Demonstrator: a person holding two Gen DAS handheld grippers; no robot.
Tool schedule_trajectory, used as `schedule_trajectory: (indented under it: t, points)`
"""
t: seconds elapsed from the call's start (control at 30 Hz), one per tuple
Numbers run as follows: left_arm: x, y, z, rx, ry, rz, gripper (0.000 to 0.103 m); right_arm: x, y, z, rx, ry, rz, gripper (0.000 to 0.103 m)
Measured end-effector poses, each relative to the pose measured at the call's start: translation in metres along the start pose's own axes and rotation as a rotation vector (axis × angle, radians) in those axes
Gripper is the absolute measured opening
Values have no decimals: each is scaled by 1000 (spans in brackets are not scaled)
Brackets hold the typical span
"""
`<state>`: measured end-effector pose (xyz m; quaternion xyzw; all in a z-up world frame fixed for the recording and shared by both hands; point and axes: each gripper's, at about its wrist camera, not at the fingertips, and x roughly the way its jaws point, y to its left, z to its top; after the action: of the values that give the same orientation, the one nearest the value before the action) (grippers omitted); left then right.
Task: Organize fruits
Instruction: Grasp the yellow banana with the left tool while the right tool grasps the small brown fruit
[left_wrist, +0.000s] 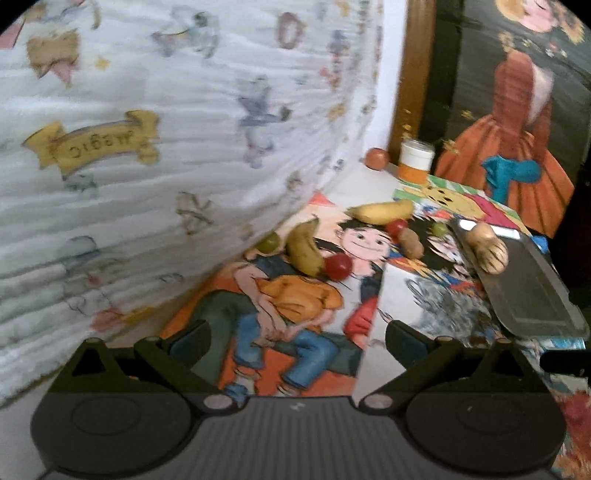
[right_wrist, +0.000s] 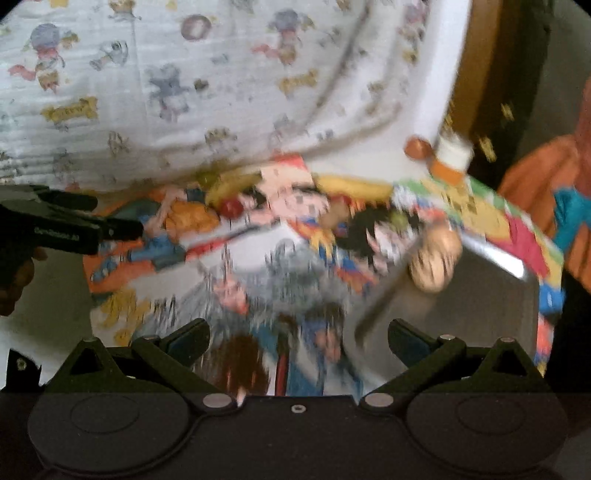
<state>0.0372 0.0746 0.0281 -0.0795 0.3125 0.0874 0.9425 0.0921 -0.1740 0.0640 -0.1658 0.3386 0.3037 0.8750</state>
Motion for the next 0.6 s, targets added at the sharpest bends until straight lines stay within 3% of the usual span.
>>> schedule_trajectory:
  t: [0.33, 0.6]
  points:
    - [42, 4, 21, -147, -30, -32, 103, 50, -27, 43, 87, -107, -34, 102]
    - [95, -8, 37, -231, 20, 20, 103, 107, -46, 54, 123, -56, -13, 102]
